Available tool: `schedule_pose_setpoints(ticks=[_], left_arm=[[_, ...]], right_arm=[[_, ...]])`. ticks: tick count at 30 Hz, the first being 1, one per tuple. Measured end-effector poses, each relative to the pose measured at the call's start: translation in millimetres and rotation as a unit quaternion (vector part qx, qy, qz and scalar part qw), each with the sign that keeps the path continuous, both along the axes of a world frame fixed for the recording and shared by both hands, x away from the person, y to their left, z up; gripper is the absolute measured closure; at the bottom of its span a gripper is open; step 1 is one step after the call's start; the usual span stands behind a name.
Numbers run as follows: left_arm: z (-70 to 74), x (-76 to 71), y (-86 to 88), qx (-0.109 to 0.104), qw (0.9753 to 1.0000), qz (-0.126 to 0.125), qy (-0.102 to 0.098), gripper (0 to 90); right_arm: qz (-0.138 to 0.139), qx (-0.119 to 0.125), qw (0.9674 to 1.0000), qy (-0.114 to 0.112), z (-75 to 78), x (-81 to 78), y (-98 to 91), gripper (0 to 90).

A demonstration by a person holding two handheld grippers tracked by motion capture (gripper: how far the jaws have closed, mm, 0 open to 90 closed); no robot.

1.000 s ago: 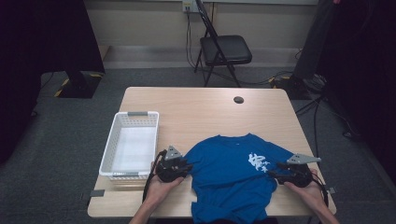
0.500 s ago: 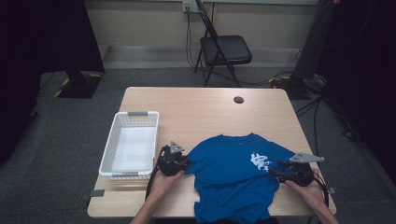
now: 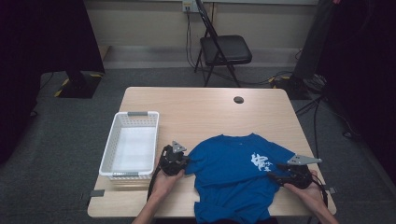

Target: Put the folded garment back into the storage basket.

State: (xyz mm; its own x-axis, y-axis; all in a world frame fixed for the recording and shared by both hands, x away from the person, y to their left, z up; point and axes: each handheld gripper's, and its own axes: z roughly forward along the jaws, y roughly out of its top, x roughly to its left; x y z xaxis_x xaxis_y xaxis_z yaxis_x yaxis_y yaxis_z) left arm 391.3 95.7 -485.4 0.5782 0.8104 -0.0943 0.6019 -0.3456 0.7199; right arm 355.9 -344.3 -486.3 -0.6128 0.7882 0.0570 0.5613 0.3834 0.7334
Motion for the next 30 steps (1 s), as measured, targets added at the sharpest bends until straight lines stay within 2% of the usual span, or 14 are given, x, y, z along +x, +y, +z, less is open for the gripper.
schedule_pose_setpoints(ticks=[4,6,11,13,14,15,17,19,21,22,23,25,29,30], left_arm=[[-0.2,-0.6,-1.9,0.007,0.9999,0.007,-0.002,89.7],[-0.1,0.8,-2.4,0.01,0.9999,0.01,-0.003,89.3],[1.2,0.6,-3.9,-0.001,0.9997,0.022,-0.007,84.0],[8.3,-5.3,-6.1,-0.03,0.9993,0.0,-0.023,81.6],[12.7,-8.7,-8.4,-0.031,0.9989,-0.014,-0.033,80.7],[12.7,-8.7,-8.4,-0.031,0.9989,-0.014,-0.033,79.4],[19.3,-16.4,-17.7,-0.054,0.9958,-0.056,-0.047,78.9],[18.5,-18.9,-26.1,-0.056,0.9937,-0.084,-0.048,78.4],[12.4,-19.1,-35.2,-0.061,0.9906,-0.119,-0.028,77.6],[9.5,-19.5,-38.9,-0.053,0.9904,-0.126,-0.021,77.2],[5.5,-19.8,-43.1,-0.034,0.9912,-0.127,-0.013,76.8],[-2.7,-17.1,-45.9,-0.018,0.9925,-0.121,-0.002,73.9],[-5.9,-5.1,-39.1,-0.02,0.9967,-0.077,-0.016,72.4],[-6.9,-1.4,-36.2,-0.031,0.997,-0.069,-0.013,72.5]], right_arm=[[0.005,-0.011,0.9999,-0.004,-0.1,-5.4,-1.8,37.7],[0.009,-0.027,0.9996,-0.005,1.0,-10.8,-4.7,37.7],[0.002,-0.021,0.9998,-0.002,1.2,-11.6,-6.7,35.3],[-0.007,-0.015,0.9998,-0.006,3.3,-9.2,-5.2,34.6],[-0.009,-0.009,0.9999,-0.011,5.3,-8.3,-4.4,34.6],[-0.009,-0.009,0.9999,-0.011,5.3,-8.3,-4.4,34.6],[-0.014,0.006,0.9996,-0.022,11.1,-4.7,-0.8,34.6],[-0.012,0.009,0.9996,-0.025,14.1,-0.6,5.7,34.6],[-0.008,0.013,0.9997,-0.021,14.5,2.7,12.1,34.6],[-0.004,0.011,0.9998,-0.019,14.1,4.5,15.8,34.6],[-0.002,0.009,0.9998,-0.017,13.3,5.7,18.5,34.6],[0.003,0.001,1.0,-0.01,10.3,9.3,24.4,34.6],[-0.011,-0.017,0.9998,0.002,1.7,22.0,27.9,34.1],[-0.014,-0.019,0.9997,0.0,-0.9,25.5,27.5,34.3]])
